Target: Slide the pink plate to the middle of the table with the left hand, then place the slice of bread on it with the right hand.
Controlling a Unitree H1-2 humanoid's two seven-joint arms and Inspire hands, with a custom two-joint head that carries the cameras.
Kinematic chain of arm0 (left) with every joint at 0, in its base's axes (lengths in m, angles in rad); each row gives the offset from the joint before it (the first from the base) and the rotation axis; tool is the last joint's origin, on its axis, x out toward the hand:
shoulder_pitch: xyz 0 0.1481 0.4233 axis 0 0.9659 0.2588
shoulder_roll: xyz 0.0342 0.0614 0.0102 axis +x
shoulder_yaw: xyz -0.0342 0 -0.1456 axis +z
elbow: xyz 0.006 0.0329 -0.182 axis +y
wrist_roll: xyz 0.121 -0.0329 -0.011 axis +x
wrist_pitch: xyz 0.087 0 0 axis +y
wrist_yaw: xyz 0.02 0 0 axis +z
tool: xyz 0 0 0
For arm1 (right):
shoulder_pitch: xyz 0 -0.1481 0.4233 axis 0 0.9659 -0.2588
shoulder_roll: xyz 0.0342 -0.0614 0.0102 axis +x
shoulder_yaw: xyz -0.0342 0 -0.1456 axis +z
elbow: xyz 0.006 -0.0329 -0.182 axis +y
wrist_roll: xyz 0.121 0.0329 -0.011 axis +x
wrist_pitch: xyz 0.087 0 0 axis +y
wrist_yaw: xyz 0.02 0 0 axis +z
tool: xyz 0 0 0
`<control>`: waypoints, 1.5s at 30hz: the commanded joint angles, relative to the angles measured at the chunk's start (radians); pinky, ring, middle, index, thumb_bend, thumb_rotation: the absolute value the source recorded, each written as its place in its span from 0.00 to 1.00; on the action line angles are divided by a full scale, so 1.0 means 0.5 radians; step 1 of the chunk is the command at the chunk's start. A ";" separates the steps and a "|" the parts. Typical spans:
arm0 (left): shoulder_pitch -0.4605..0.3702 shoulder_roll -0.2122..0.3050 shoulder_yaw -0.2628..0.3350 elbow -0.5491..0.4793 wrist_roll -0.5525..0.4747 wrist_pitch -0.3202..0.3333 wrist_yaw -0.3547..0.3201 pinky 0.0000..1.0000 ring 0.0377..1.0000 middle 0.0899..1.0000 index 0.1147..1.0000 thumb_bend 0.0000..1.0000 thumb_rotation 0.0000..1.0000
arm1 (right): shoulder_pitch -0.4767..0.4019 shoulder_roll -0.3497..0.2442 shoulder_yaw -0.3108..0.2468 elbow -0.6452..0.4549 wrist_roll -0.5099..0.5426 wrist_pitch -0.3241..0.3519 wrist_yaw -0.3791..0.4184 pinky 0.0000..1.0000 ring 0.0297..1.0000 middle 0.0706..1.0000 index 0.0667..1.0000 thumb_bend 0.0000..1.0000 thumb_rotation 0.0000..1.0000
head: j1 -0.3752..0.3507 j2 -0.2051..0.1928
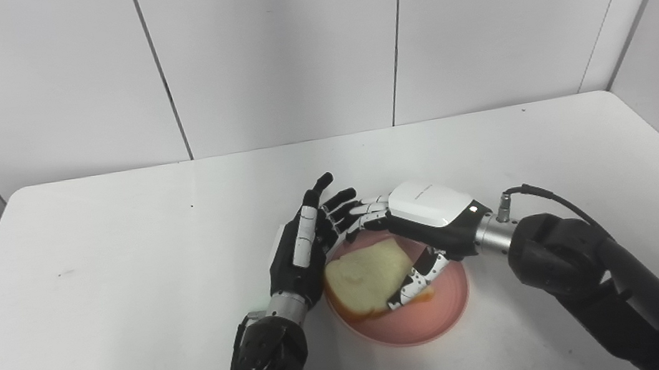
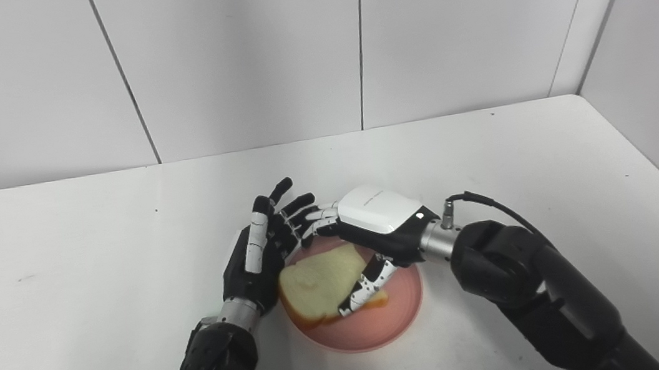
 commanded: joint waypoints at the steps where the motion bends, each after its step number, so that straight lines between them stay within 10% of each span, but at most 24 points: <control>1: 0.106 -0.054 -0.001 0.073 0.023 0.104 0.048 0.76 0.75 0.74 0.87 0.90 0.81 | -0.073 -0.030 -0.040 -0.089 -0.007 0.050 0.012 0.94 0.95 0.91 0.74 1.00 0.42 | 0.000 0.000; 16: 0.108 -0.055 0.007 0.076 0.016 0.101 0.051 0.75 0.74 0.73 0.86 0.91 0.81 | -0.076 -0.064 -0.128 -0.217 0.102 0.112 0.149 0.99 0.96 0.91 0.75 1.00 0.35 | -0.010 0.008; 21: 0.109 -0.057 0.017 0.076 0.007 0.091 0.049 0.76 0.74 0.72 0.85 0.93 0.80 | -0.012 -0.039 -0.295 -0.202 0.337 0.071 0.021 0.87 0.89 0.86 0.74 1.00 0.37 | -0.012 0.006; 27: 0.141 -0.063 0.020 0.019 0.053 0.036 0.118 0.77 0.80 0.77 0.85 0.86 0.78 | 0.153 0.170 -0.558 -0.113 0.680 0.078 -0.299 0.71 0.79 0.78 0.74 0.97 0.50 | -0.033 0.004; 32: 0.134 -0.043 0.013 0.085 0.160 -0.188 0.208 0.99 0.96 0.93 0.89 0.91 0.80 | 0.311 0.450 -0.723 -0.052 0.873 0.147 -0.576 0.65 0.77 0.79 0.79 0.79 0.89 | -0.086 0.003; 39: 0.167 -0.029 -0.031 0.027 0.394 -0.245 0.430 1.00 1.00 1.00 0.95 0.88 0.86 | 0.493 0.819 -0.871 -0.058 1.138 0.255 -0.869 0.79 0.85 0.86 0.85 0.79 0.98 | -0.106 -0.002; 45: 0.194 -0.056 -0.054 -0.068 0.507 -0.226 0.579 1.00 1.00 1.00 1.00 0.79 0.89 | 0.549 0.898 -0.898 -0.010 1.175 0.220 -1.001 0.89 0.93 0.93 0.90 0.74 0.99 | -0.076 -0.004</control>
